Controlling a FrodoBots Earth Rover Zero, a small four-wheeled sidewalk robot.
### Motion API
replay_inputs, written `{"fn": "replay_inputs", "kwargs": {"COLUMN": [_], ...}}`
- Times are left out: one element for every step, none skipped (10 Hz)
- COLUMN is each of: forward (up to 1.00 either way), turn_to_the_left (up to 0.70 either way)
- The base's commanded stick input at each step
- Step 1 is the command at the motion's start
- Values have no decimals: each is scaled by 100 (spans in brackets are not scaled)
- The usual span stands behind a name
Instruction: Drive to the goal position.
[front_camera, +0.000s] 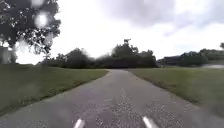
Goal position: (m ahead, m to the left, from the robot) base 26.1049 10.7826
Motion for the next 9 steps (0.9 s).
{"fn": "replay_inputs", "kwargs": {"forward": [70, 70, 70, 70, 70, 70, 70, 70, 70], "turn_to_the_left": [0, 0, 0, 0, 0, 0, 0, -6, -27]}}
